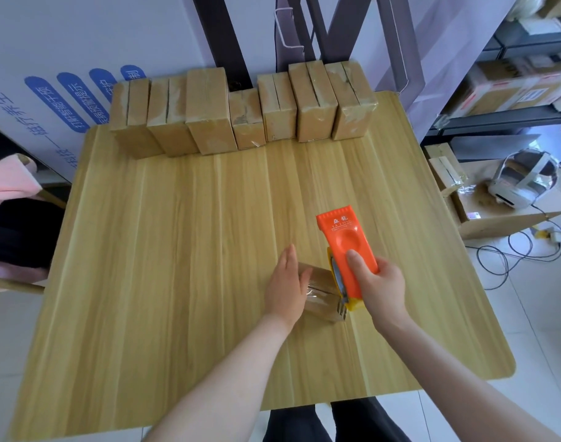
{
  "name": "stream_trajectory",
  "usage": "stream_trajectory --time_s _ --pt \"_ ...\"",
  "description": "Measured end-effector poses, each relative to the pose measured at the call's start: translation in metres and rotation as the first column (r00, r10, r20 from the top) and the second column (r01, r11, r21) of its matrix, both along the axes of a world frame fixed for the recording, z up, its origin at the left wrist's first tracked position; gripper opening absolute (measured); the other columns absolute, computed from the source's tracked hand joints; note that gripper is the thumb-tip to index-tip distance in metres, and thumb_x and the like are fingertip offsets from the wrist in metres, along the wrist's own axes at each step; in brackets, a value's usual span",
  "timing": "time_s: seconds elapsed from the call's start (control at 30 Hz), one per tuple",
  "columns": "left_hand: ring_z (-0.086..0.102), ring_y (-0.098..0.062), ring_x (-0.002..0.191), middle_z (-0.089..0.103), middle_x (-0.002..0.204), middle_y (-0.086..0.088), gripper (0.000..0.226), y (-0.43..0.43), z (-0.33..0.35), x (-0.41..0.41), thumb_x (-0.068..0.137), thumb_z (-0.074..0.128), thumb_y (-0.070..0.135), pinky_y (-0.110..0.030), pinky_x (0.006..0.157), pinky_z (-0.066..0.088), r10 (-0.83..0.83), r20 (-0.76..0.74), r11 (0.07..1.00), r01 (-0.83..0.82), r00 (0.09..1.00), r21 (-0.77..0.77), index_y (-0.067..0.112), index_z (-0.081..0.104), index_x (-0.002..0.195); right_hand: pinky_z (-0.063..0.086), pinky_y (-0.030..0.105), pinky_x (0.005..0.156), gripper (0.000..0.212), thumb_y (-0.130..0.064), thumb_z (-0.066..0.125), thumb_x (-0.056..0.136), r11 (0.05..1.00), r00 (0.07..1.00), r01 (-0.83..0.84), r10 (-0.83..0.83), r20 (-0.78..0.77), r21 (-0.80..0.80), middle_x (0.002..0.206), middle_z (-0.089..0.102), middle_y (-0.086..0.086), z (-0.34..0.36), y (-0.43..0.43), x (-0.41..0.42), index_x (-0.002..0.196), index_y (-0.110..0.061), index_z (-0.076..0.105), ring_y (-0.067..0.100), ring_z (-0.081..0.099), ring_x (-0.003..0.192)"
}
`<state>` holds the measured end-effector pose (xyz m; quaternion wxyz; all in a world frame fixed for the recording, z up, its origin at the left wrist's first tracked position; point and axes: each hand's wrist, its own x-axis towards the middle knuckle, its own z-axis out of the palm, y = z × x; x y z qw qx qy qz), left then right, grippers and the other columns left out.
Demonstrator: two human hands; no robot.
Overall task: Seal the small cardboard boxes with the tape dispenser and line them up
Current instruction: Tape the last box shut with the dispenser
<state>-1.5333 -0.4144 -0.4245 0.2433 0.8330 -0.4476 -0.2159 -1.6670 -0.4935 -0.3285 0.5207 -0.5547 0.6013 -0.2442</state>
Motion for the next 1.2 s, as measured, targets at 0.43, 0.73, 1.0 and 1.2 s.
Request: stream_trajectory --time_s 0.43,0.73,1.0,1.2 --pt "0.055 -0.019 0.089 0.059 0.096 -0.011 0.031 -0.01 -0.006 0.026 0.097 0.047 0.044 -0.03 0.081 0.045 0.184 -0.7 0.981 -0.17 0.69 0.091 0.015 0.057 0.101 0.042 0.023 0.049 0.035 -0.035 0.066 0.088 0.999 1.0 0.019 -0.018 0.02 -0.027 0.059 0.057 0.004 -0.005 0.002 0.0 0.072 -0.004 0.063 0.01 0.051 0.05" --pt "0.054 -0.003 0.084 0.06 0.092 0.011 0.021 0.01 0.007 -0.013 0.101 0.045 0.03 -0.014 0.071 0.04 0.355 -0.774 0.858 -0.512 0.524 0.047 0.018 0.062 0.097 0.037 0.015 0.043 0.038 -0.034 0.066 0.089 0.998 0.999 0.001 0.001 0.035 -0.06 0.058 0.053 0.005 -0.001 0.006 0.002 0.071 0.0 0.06 0.006 0.045 0.045" --pt "0.057 -0.023 0.084 0.062 0.089 -0.004 0.019 0.032 0.012 -0.073 0.101 0.043 0.022 -0.026 0.073 0.04 0.744 -0.631 0.311 -0.95 0.221 0.035 0.01 0.059 0.1 0.05 0.029 0.051 0.021 -0.025 0.066 0.09 0.994 0.985 -0.095 0.086 0.151 0.055 0.061 0.063 0.006 0.021 0.019 -0.004 0.072 -0.013 0.066 0.017 0.059 0.053" --pt "0.044 -0.023 0.13 0.051 0.137 -0.009 0.047 0.025 0.031 -0.048 0.091 0.059 0.006 -0.032 0.11 0.033 0.747 -0.472 0.488 -0.868 0.467 -0.087 0.007 0.047 0.136 0.054 0.036 0.042 0.005 -0.02 0.069 0.086 0.981 0.97 -0.191 0.185 0.155 0.025 0.068 0.066 0.019 0.04 0.024 -0.025 0.082 -0.018 0.067 0.026 0.064 0.05"
